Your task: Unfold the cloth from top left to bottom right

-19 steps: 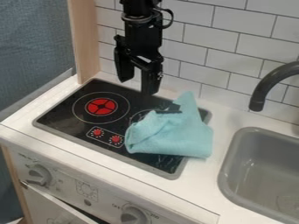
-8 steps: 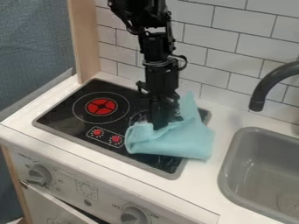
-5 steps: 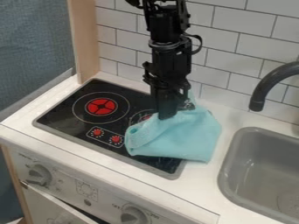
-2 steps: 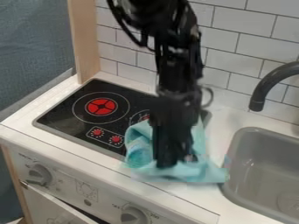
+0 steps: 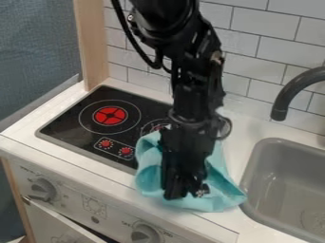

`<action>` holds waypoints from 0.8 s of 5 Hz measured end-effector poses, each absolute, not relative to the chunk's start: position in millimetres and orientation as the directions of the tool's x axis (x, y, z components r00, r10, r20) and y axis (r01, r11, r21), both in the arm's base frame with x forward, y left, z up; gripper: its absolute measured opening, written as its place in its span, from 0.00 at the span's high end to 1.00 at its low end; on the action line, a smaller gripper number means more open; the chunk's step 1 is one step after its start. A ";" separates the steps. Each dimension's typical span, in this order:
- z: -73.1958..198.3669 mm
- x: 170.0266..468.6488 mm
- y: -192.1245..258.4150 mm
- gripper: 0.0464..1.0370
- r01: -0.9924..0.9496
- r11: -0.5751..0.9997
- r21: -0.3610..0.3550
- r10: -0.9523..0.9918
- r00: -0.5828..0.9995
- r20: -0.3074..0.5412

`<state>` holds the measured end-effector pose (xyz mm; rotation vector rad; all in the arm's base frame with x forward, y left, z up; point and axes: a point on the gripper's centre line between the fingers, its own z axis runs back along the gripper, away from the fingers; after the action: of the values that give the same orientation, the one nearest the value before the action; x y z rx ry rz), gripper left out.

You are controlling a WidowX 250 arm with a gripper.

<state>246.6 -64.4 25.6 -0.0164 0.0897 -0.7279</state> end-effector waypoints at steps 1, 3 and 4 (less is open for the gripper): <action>34.7 248.0 -63.3 0.67 0.661 0.750 -0.027 -0.661 0.748 -0.058; 46.0 247.5 -56.6 0.07 0.642 0.766 -0.026 -0.643 0.765 -0.047; 60.9 247.7 -53.2 0.03 0.629 0.777 -0.030 -0.630 0.777 -0.022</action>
<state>247.7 -53.2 60.9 -0.0218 0.0316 -0.6808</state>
